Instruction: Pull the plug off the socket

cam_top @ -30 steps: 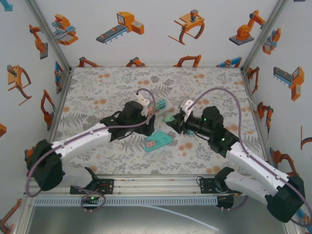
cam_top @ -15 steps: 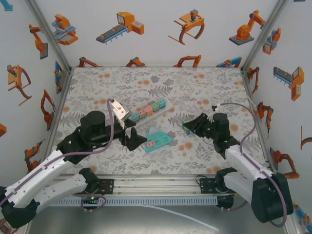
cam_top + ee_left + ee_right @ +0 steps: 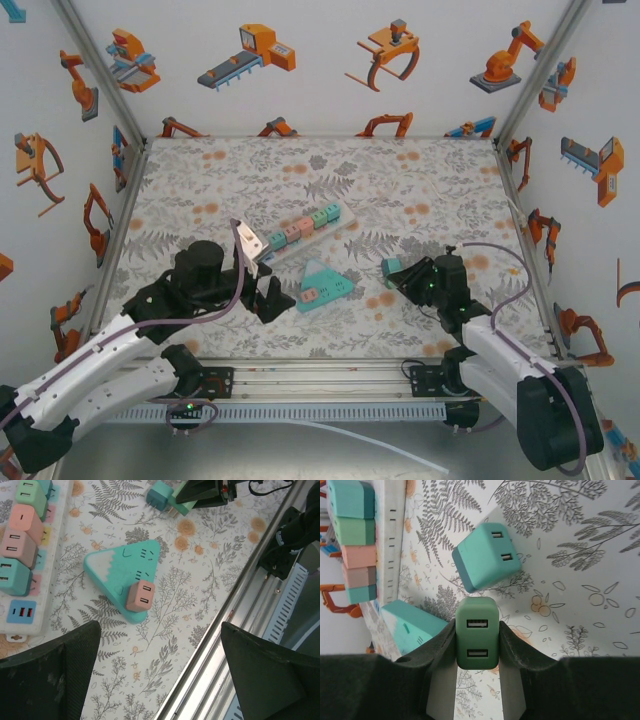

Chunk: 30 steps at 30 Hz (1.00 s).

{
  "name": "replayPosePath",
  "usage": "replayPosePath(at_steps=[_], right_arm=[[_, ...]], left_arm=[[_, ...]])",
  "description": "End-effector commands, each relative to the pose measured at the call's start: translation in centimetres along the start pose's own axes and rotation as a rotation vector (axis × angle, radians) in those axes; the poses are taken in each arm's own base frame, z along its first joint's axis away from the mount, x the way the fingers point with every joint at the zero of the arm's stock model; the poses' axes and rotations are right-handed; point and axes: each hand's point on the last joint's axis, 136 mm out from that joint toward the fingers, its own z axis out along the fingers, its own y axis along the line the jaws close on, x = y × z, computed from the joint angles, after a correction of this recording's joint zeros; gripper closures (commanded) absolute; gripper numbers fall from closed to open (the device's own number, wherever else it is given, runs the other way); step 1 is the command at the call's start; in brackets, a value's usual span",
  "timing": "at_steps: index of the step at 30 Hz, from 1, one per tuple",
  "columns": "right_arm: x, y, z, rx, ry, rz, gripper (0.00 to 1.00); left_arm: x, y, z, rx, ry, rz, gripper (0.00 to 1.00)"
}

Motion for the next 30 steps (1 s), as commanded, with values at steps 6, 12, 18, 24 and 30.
replayPosePath(at_steps=[6,12,18,24,30], right_arm=[[0.0,-0.8,0.4,0.016,-0.005,-0.013,0.84],[0.7,-1.1,0.9,0.023,0.034,-0.016,0.74],[1.1,-2.0,0.9,0.053,0.044,-0.014,0.59],[0.8,-3.0,-0.1,0.102,0.013,-0.016,0.50],[0.1,-3.0,-1.7,0.118,-0.040,-0.027,0.49]], left_arm=[[0.4,1.3,0.2,-0.072,-0.011,-0.033,0.03],[0.2,1.3,0.4,-0.071,-0.024,-0.042,0.03],[0.7,1.5,1.1,-0.072,-0.021,-0.048,0.03],[1.4,1.9,1.6,-0.087,-0.007,-0.063,0.03],[2.1,3.7,2.1,-0.179,0.009,-0.109,0.03]])
